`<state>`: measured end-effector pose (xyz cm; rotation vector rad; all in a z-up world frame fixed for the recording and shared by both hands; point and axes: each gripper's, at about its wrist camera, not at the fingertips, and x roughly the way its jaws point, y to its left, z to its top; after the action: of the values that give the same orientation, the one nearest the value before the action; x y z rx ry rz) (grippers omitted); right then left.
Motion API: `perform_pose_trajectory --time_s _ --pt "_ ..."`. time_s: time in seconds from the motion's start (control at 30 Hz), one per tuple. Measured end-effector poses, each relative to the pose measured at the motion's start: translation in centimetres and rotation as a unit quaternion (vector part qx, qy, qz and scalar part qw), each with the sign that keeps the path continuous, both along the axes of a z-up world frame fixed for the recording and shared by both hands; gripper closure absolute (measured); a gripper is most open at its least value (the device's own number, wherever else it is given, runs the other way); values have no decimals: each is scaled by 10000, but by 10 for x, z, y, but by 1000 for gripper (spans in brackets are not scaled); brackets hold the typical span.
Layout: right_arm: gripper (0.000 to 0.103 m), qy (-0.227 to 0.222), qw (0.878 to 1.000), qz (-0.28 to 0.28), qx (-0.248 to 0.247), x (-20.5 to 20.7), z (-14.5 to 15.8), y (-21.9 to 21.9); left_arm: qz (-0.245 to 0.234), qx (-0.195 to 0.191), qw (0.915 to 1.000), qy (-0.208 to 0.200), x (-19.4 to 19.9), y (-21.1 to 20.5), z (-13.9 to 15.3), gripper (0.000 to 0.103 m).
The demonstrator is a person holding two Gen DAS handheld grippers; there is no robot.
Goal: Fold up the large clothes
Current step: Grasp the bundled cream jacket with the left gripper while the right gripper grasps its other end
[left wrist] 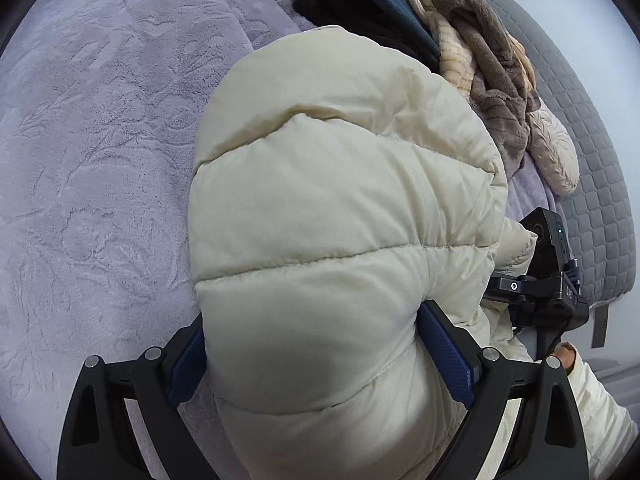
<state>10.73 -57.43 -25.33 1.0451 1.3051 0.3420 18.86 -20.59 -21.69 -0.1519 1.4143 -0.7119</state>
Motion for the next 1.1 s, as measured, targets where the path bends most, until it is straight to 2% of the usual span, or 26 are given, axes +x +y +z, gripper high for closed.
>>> perform_pose_trajectory --time_s 0.1,0.17,0.23,0.33,0.53,0.73,0.93,1.1 --pt "3 79 9999 -58 -121 -5 8 3 29 95 9999 -95 -2 -2 4 9" --pt "15 107 9998 -113 -110 -10 14 5 32 126 9998 -142 -3 -3 6 14" --pt "38 83 9998 -182 -61 -16 22 5 11 144 9997 -181 -4 -3 10 17" --pt "51 -35 9998 -186 -79 -26 36 8 -66 155 9995 -252 -8 -3 20 20" --pt "53 -161 9995 -276 60 -48 65 18 -68 123 9994 -317 -21 16 45 20" --pt "53 -231 9993 -201 202 -71 85 50 18 221 9990 -399 -40 58 69 20" --pt "53 -211 9991 7 365 -91 88 98 251 455 9978 -401 -62 121 78 20" --pt "53 -98 9987 186 459 -102 82 141 472 701 9959 -308 -77 170 71 20"
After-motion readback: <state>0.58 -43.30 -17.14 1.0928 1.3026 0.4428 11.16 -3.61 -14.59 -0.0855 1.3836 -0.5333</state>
